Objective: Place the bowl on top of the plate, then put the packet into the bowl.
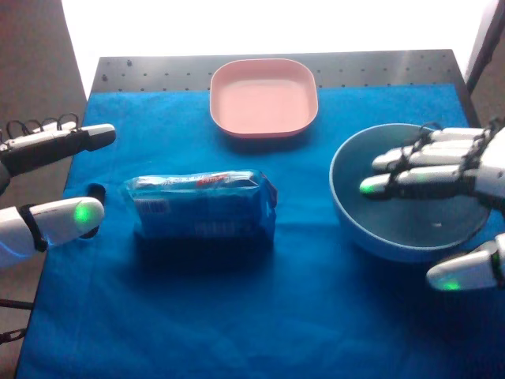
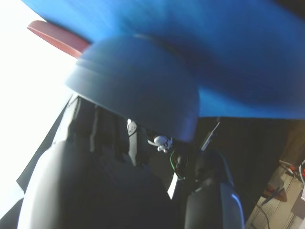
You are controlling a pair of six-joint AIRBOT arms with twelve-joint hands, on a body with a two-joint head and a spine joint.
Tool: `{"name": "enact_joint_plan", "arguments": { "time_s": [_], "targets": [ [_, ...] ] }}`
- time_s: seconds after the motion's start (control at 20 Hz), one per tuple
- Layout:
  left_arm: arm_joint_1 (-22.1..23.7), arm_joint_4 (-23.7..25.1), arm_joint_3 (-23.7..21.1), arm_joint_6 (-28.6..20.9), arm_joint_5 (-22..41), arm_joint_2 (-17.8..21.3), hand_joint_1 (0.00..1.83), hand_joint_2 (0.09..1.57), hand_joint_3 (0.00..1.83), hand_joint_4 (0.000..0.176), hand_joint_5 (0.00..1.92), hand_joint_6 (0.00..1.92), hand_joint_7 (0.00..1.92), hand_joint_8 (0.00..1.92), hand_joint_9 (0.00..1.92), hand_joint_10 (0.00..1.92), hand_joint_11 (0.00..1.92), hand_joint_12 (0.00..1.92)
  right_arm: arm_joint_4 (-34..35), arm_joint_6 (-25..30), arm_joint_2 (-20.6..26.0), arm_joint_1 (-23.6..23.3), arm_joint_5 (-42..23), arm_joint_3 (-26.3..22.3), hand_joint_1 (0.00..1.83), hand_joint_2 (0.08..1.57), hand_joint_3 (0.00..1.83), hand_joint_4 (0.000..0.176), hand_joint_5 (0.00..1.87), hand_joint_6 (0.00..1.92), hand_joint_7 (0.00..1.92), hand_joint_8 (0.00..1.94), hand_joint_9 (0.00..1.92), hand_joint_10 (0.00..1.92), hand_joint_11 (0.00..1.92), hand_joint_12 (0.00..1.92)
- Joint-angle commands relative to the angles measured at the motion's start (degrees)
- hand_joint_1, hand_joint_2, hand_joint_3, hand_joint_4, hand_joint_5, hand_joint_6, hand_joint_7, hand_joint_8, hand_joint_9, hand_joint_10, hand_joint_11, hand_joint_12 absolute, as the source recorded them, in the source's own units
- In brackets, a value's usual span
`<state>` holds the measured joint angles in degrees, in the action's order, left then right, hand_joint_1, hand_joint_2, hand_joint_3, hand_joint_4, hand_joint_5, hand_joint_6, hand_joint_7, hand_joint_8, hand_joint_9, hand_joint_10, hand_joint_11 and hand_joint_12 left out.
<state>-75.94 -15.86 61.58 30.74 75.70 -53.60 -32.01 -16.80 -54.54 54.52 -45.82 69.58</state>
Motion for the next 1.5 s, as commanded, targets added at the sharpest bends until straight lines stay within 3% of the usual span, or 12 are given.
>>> {"name": "enact_joint_plan", "arguments": {
  "time_s": [0.0,0.1,0.35,0.5,0.55,0.65,0.8,0.95,1.05,1.3,1.4,1.45],
  "targets": [
    [0.51,-0.38,-0.02,-0.29,7.43,-0.25,0.40,1.07,0.00,0.143,0.42,0.00,0.33,0.00,0.19,0.00,0.00,0.25,0.56,1.41,-1.19,-1.32,-3.73,0.67,0.51,1.07,0.00,0.043,0.32,0.00,0.27,0.00,0.33,0.01,0.10,0.80],
    [0.49,-0.41,-0.06,-0.32,7.76,-0.23,0.41,1.08,0.00,0.136,0.41,0.00,0.32,0.00,0.19,0.00,0.00,0.25,-1.98,5.77,-3.49,-1.58,-3.32,2.56,0.84,1.15,0.01,0.000,0.42,0.02,0.36,0.01,0.38,0.01,0.15,0.82],
    [0.48,-0.42,-0.12,-0.42,7.96,-0.27,0.45,1.07,0.00,0.118,0.42,0.00,0.31,0.00,0.19,0.00,0.00,0.33,-4.73,6.44,-4.98,-2.04,-2.28,3.01,1.27,1.28,0.01,0.000,0.65,0.01,0.51,0.00,0.55,0.00,0.23,0.73],
    [0.47,-0.50,-0.10,-0.42,8.04,-0.56,0.45,1.09,0.00,0.104,0.42,0.00,0.32,0.00,0.18,0.00,0.00,0.28,-4.84,6.43,-4.98,-2.22,-2.17,3.02,1.10,1.39,0.01,0.000,0.97,0.03,0.75,0.01,0.71,0.02,0.31,0.92],
    [0.46,-0.56,-0.09,-0.42,8.05,-0.67,0.45,1.08,0.00,0.109,0.42,0.00,0.32,0.00,0.19,0.00,0.00,0.29,-4.84,6.43,-4.98,-2.30,-2.17,3.02,1.10,1.22,0.13,0.000,0.80,1.06,0.93,0.01,0.83,0.03,0.37,1.14],
    [0.24,-0.69,-0.09,-0.42,8.10,-0.76,0.41,1.09,0.00,0.115,0.42,0.00,0.32,0.00,0.18,0.00,0.00,0.26,-4.68,6.42,-4.97,-2.74,-2.19,3.08,1.11,1.21,0.01,0.000,0.82,1.22,1.20,0.07,1.06,0.11,0.48,1.23],
    [-0.66,-1.31,-0.17,-0.58,8.84,-0.76,0.42,1.09,0.00,0.111,0.41,0.00,0.32,0.00,0.19,0.00,0.00,0.35,-3.64,6.39,-4.92,-4.30,-2.27,3.13,0.89,1.09,0.78,0.000,0.57,1.90,1.18,1.83,1.18,1.80,1.01,1.85],
    [-1.06,-1.47,-0.18,-0.79,9.16,-0.78,0.43,1.09,0.00,0.106,0.42,0.00,0.32,0.00,0.20,0.00,0.00,0.40,0.06,4.30,-4.80,-5.64,-5.39,3.15,0.88,1.31,0.42,0.000,0.84,1.92,1.33,1.94,1.48,1.92,1.34,1.92],
    [-1.07,-1.51,-0.17,-0.80,9.16,-0.82,0.42,1.09,0.00,0.121,0.42,0.00,0.32,0.00,0.20,0.00,0.00,0.39,3.66,2.35,-4.78,-5.73,-8.36,3.17,1.12,0.74,1.33,0.000,0.75,1.91,1.10,1.94,1.47,1.92,1.41,1.92],
    [-1.09,-1.56,-0.14,-0.80,9.16,-0.96,0.42,1.08,0.00,0.141,0.44,0.00,0.31,0.00,0.18,0.01,0.00,0.30,12.97,-4.87,-4.96,-6.79,-12.89,3.22,1.19,0.61,1.49,0.000,0.85,1.85,1.04,1.94,1.34,1.92,1.18,1.92],
    [-1.09,-1.56,-0.15,-0.81,9.27,-0.99,0.39,1.07,0.00,0.146,0.44,0.00,0.31,0.00,0.18,0.01,0.00,0.24,14.58,-5.46,-5.17,-8.13,-13.07,3.79,0.99,0.85,1.13,0.000,0.70,1.90,1.17,1.94,1.33,1.92,1.24,1.92],
    [-1.09,-1.55,-0.15,-0.82,9.27,-1.02,0.40,1.07,0.00,0.147,0.44,0.00,0.32,0.00,0.17,0.00,0.00,0.17,15.06,-5.46,-5.81,-8.82,-13.16,4.40,1.10,0.85,0.74,0.000,0.87,1.41,1.27,1.94,1.36,1.92,1.27,1.92]
  ]
}}
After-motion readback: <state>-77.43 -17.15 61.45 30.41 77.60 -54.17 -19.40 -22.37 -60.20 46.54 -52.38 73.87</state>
